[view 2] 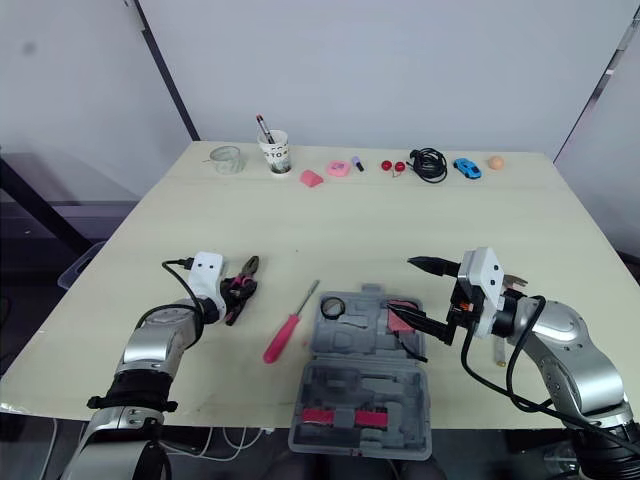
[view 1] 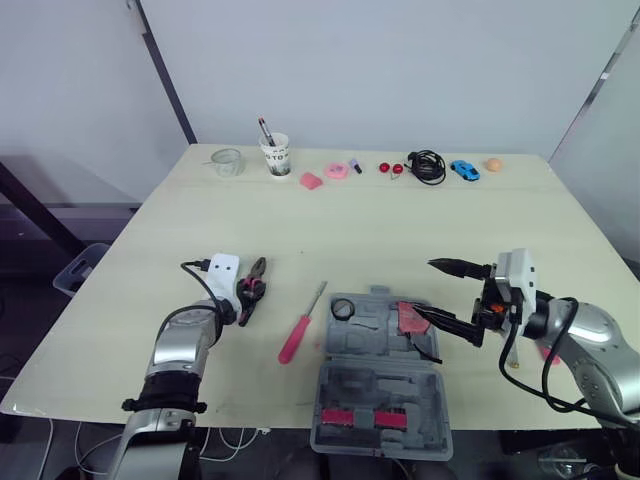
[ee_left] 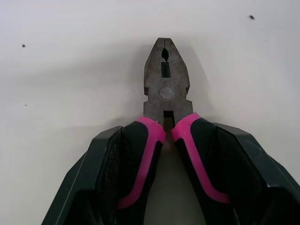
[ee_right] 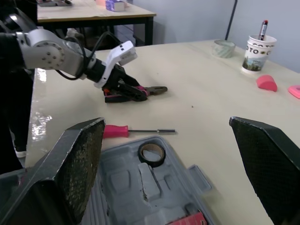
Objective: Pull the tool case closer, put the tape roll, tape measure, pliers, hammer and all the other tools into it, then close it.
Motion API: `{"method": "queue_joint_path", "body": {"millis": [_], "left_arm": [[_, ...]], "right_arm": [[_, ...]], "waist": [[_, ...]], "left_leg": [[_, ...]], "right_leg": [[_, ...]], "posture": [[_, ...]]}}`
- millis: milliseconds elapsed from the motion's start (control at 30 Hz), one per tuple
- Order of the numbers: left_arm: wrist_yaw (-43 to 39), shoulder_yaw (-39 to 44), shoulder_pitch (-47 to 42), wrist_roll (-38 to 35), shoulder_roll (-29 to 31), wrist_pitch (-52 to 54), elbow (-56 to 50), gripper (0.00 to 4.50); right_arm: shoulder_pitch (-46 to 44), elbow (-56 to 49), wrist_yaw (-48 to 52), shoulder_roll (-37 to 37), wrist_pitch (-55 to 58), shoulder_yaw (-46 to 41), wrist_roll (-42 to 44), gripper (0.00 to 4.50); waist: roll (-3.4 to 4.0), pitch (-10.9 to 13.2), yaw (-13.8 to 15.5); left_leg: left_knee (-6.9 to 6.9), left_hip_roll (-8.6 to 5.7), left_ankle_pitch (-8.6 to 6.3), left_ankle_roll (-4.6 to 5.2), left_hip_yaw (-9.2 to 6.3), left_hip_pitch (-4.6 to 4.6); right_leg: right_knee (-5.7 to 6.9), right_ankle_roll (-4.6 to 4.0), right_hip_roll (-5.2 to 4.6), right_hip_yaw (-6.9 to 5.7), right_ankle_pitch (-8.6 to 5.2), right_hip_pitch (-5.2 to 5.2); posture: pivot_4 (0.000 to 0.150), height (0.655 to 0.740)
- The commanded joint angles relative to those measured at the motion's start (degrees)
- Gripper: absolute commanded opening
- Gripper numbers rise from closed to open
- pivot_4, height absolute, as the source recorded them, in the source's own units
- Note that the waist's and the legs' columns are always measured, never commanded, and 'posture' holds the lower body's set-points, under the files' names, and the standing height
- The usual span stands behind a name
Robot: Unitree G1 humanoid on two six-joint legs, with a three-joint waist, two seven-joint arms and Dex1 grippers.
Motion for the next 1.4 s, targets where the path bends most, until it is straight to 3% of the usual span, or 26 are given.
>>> {"method": "queue_joint_path", "body": {"millis": [33,367,500,700,967,1267,1400], "left_arm": [[-6.3,-2.6,-0.1,0.3,3.6,-0.4,-5.3,2.47],[-32.8,-13.6,-6.0,-0.5,16.3,-2.1,-15.0,2.47],[-38.8,-16.6,-9.6,-0.4,16.7,-3.5,-15.4,2.47],[-52.0,-25.0,-18.7,-1.8,11.9,-4.2,-17.4,2.47],[-57.5,-29.3,-23.6,-0.5,6.8,-7.9,-14.1,2.47],[-57.0,-29.7,-26.2,1.0,3.1,-9.5,-9.5,2.47],[-57.2,-29.6,-25.9,1.9,2.9,-10.4,-8.6,2.47]], "right_arm": [[-2.0,-2.4,-1.5,-0.9,2.1,0.5,-0.6,4.5],[-8.7,-0.5,-0.5,-5.5,9.1,6.5,-5.9,4.5],[-11.8,0.0,0.3,-6.3,11.5,8.8,-7.1,4.5],[-21.7,2.4,0.7,-7.4,18.5,17.1,-13.9,4.5],[-27.0,3.7,1.9,-6.1,20.7,23.1,-18.2,4.5],[-28.2,3.2,2.7,-3.5,22.2,26.0,-20.2,4.5],[-28.5,3.3,2.8,-2.4,22.4,26.0,-20.8,3.31]], "waist": [[-0.03,0.0,-0.1],[-0.06,0.1,0.0],[-0.06,0.1,0.2],[-0.06,0.1,0.1],[-0.05,0.1,-0.1],[-0.05,0.1,-0.2],[-0.05,0.1,-0.3]], "left_leg": [[0.0,0.0,0.0,0.0,0.0,0.0],[0.01,0.01,0.0,0.0,0.0,-0.09],[0.02,0.0,0.0,0.0,0.02,-0.12],[0.03,0.0,0.01,0.01,0.0,-0.21],[0.07,0.02,0.01,0.02,-0.04,-0.25],[0.07,0.02,0.01,0.02,-0.07,-0.25],[0.07,0.02,0.01,0.02,-0.07,-0.26]], "right_leg": [[0.0,0.0,0.0,-0.01,0.0,0.0],[-0.03,-0.02,0.01,-0.08,-0.01,-0.03],[-0.07,-0.02,0.0,-0.08,-0.02,-0.02],[-0.07,-0.01,0.06,-0.08,-0.02,-0.11],[-0.08,-0.01,0.11,-0.07,-0.02,-0.13],[-0.06,-0.01,0.12,-0.07,-0.02,-0.14],[-0.06,0.0,0.12,-0.07,-0.02,-0.14]], "posture": [[0.15,0.74],[0.15,0.74],[0.15,0.74],[0.15,0.74],[0.15,0.74],[0.15,0.74],[0.15,0.74]]}}
